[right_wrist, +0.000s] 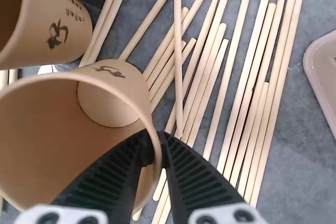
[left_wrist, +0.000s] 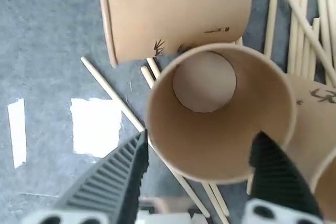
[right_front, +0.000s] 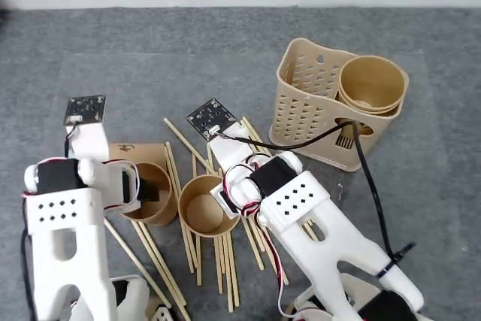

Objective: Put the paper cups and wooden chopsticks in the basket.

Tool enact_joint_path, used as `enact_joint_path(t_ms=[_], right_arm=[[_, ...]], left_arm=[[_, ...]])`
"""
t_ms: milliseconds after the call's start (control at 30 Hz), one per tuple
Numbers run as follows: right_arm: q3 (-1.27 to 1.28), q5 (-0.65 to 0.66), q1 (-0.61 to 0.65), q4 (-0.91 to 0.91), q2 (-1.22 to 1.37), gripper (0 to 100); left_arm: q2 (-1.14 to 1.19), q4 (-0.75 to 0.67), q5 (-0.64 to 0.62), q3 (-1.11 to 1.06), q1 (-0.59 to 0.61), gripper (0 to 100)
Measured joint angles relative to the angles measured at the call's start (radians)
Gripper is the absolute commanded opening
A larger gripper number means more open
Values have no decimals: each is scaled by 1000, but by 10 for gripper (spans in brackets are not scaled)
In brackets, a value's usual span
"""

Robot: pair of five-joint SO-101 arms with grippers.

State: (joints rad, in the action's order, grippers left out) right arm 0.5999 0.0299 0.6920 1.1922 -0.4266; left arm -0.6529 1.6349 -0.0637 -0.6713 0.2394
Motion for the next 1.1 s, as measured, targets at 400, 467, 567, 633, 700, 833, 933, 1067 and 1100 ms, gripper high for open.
enact_joint_path(t_ms=[400, 467, 567, 633, 700, 833, 933, 1067, 1100], right_arm=[[0, 0, -3, 0, 0, 9], [0, 0, -6, 0, -2, 9], [2, 0, -6, 3, -49, 9], [-6, 0, -6, 32, -103, 9], [-44, 0, -6, 81, -161, 9], [-186, 43, -46, 196, -269, 8], [-322, 92, -124, 275, -310, 8], [-503, 180, -281, 351, -313, 8], [-545, 204, -327, 359, -313, 8]], left_arm=[[0, -204, 3, -181, 81, 13], [0, -213, 3, -183, 81, 13], [0, -216, 3, -183, 80, 13], [0, -216, 2, -183, 80, 13], [0, -216, 2, -181, 80, 13], [0, -173, 2, -115, 80, 12], [0, -100, 3, -5, 80, 12], [0, 2, 6, 180, 80, 12], [0, 25, 6, 227, 80, 12]])
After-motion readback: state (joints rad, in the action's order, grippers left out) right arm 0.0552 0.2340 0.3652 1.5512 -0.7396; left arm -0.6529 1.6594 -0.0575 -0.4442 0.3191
